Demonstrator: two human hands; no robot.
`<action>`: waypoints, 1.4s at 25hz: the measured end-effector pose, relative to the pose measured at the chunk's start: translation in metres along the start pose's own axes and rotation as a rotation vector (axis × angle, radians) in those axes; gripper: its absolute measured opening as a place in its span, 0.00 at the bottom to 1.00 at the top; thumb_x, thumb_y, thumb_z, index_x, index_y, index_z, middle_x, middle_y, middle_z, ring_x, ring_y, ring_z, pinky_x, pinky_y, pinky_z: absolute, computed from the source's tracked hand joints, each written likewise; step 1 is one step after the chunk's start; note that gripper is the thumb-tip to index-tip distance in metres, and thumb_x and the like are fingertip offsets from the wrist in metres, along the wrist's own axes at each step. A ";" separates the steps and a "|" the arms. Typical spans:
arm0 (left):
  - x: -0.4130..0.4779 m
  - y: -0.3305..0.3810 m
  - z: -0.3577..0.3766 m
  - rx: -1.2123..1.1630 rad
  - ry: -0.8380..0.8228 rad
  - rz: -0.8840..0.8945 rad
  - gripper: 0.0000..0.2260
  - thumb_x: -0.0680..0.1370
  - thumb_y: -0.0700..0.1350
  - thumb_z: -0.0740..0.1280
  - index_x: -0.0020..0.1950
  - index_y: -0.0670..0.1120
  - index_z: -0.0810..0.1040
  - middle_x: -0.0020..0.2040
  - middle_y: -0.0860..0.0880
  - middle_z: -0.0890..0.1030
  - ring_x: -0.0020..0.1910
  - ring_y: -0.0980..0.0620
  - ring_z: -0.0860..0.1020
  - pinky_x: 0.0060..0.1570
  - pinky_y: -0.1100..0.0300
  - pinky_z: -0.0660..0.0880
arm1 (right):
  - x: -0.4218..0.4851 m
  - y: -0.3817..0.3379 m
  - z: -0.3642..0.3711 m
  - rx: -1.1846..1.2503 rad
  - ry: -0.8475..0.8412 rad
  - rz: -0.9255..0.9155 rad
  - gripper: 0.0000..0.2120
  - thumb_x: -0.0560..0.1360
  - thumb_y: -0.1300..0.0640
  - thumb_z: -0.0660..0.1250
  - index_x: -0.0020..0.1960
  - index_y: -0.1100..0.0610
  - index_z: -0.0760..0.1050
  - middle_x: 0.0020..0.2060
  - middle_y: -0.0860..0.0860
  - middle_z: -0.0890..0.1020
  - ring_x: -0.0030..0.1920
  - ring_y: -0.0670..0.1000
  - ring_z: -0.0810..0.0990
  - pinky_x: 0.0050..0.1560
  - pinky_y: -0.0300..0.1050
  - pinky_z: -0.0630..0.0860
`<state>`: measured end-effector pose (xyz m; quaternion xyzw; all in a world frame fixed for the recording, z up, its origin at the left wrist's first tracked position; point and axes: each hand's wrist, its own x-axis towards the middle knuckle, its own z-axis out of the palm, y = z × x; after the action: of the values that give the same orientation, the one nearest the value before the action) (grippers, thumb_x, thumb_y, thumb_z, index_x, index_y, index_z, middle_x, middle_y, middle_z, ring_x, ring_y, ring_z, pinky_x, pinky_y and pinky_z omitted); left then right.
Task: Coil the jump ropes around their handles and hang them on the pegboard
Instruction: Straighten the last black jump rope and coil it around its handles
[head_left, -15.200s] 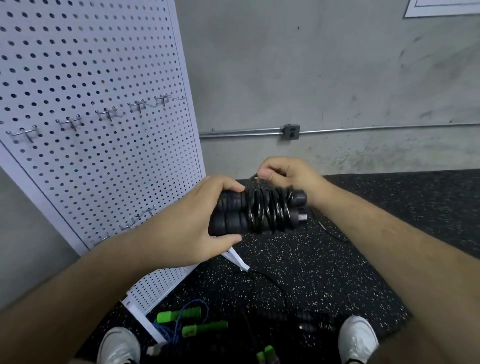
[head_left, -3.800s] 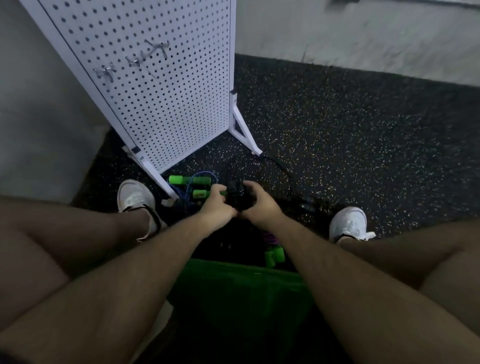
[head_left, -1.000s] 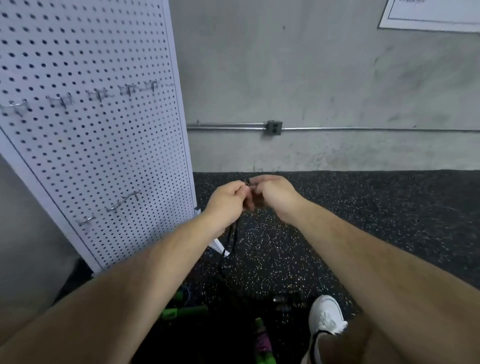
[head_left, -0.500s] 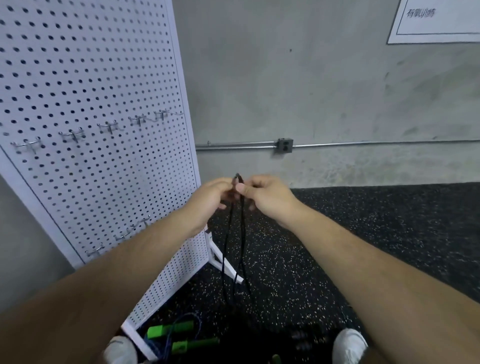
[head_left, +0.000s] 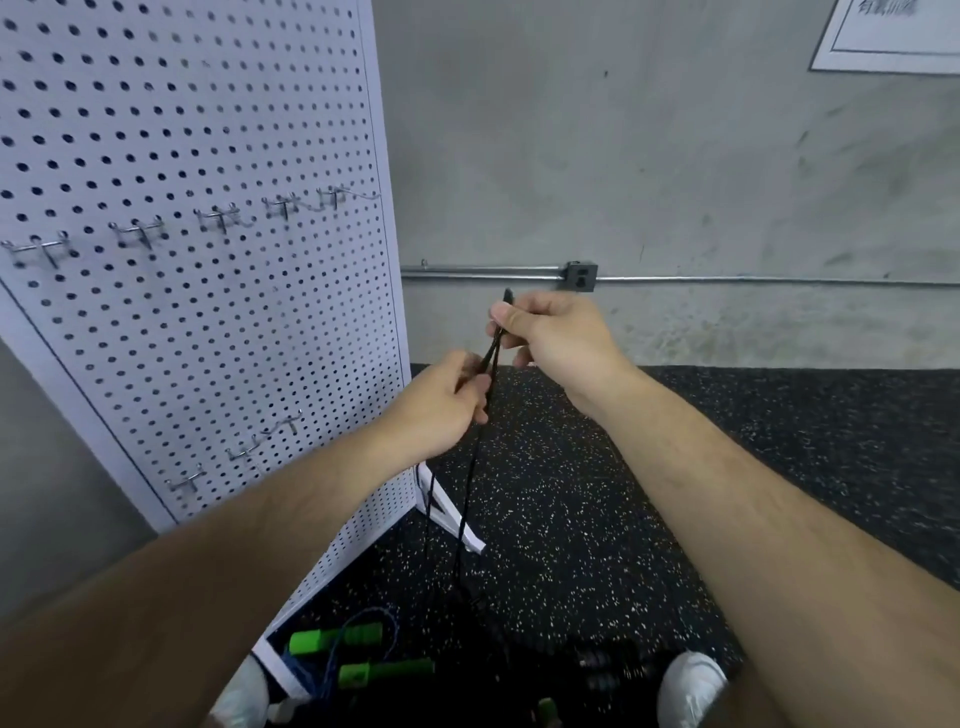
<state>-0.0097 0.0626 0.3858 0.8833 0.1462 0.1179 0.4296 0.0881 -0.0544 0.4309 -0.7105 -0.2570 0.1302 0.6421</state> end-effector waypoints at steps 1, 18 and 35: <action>0.002 -0.001 0.002 0.027 -0.021 -0.003 0.08 0.86 0.48 0.57 0.62 0.50 0.73 0.48 0.49 0.83 0.38 0.62 0.79 0.37 0.67 0.69 | -0.002 -0.003 0.003 0.012 -0.016 -0.005 0.11 0.80 0.58 0.69 0.49 0.68 0.81 0.40 0.55 0.84 0.39 0.50 0.77 0.36 0.42 0.76; 0.008 0.018 -0.034 -0.230 0.152 0.019 0.13 0.87 0.45 0.55 0.50 0.49 0.78 0.41 0.50 0.81 0.38 0.51 0.76 0.46 0.56 0.75 | -0.025 0.030 0.001 -0.484 -0.397 0.100 0.13 0.77 0.51 0.71 0.59 0.53 0.75 0.44 0.51 0.84 0.36 0.48 0.84 0.42 0.43 0.82; -0.004 -0.015 -0.029 -0.156 -0.135 0.020 0.12 0.86 0.50 0.58 0.59 0.58 0.81 0.53 0.45 0.84 0.46 0.46 0.80 0.55 0.51 0.77 | -0.003 -0.008 0.012 -0.032 0.013 -0.118 0.10 0.77 0.57 0.72 0.43 0.64 0.80 0.28 0.52 0.81 0.27 0.50 0.79 0.36 0.50 0.81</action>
<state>-0.0252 0.0916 0.3909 0.8544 0.0984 0.0734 0.5050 0.0781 -0.0459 0.4367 -0.7051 -0.2963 0.0833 0.6388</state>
